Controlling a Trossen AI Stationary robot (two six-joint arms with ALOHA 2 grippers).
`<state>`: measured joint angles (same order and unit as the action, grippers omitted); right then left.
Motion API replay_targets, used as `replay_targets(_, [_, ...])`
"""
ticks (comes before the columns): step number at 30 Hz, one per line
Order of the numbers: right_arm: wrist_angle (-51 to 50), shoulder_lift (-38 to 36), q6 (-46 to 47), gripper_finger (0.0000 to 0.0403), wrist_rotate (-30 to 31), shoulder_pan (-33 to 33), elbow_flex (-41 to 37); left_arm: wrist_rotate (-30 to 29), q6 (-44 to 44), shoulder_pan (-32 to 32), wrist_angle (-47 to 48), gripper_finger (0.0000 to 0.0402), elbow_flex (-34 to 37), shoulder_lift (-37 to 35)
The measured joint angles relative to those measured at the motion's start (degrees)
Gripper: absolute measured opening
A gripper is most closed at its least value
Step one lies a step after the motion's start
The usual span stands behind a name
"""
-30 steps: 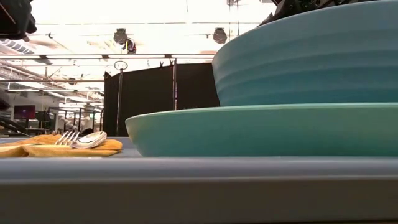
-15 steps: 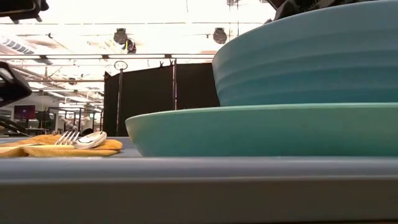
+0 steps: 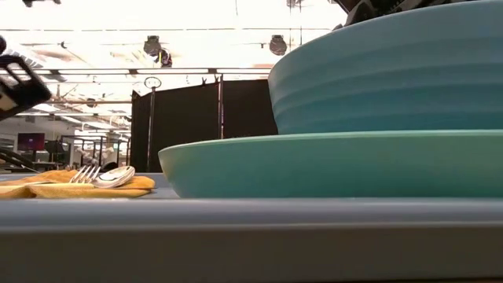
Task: Set up tray
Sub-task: Adjust the white table knife on the top of the yellow table napkin
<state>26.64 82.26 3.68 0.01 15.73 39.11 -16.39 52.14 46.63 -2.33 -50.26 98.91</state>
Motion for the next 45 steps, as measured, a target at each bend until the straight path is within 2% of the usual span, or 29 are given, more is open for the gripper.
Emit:
replay_targets(4, [0.07, 0.00, -0.02, 0.0000, -0.02, 0.00, 0.00, -3.73, 1.43, -0.29, 3.18, 0.0005, 0.08, -2.36])
replay_targets(7, [0.10, 0.00, -0.02, 0.0000, -0.02, 0.00, 0.00, -1.78, -1.94, -1.21, 6.82, 0.0003, 0.02, -3.61])
replay_targets(10, [0.10, 0.00, -0.02, 0.0000, -0.04, 0.00, 0.00, -1.49, 6.17, -3.30, 11.38, 0.0009, 0.15, -5.21])
replay_targets(15, [-0.23, 0.00, -1.69, 0.0000, -0.13, 0.00, 0.00, -0.06, 22.29, -7.72, 14.67, 0.0055, 0.12, -6.75])
replay_targets(17, [-0.27, 0.00, -3.09, 0.0000, -0.15, 0.00, 0.00, 1.86, 25.57, -9.29, 13.58, 0.0078, 0.10, -6.82])
replay_targets(21, [-1.26, -0.02, -5.34, 0.0000, -0.24, 0.00, 0.00, 9.97, 32.56, -12.73, 13.77, 0.0125, 0.07, -6.10])
replay_targets(24, [-3.81, -0.02, -6.40, 0.0000, -0.24, 0.13, 0.00, 10.29, 35.88, -13.31, 12.75, 0.0156, 0.05, -6.29])
replay_targets(29, [-5.15, -0.02, -6.84, 0.0000, -0.28, 0.13, 0.00, 11.13, 37.69, -14.12, 13.46, 0.0180, 0.07, -6.23])
replay_targets(37, [-3.92, -0.04, -7.73, 0.0000, -0.28, 0.13, 0.00, 14.07, 41.58, -14.32, 21.53, 0.0182, 0.09, -6.23])
replay_targets(45, [-3.72, -0.04, -7.84, 0.0000, -0.30, 0.13, 0.00, 13.43, 40.48, -14.90, 21.76, 0.0182, 0.09, -6.23])
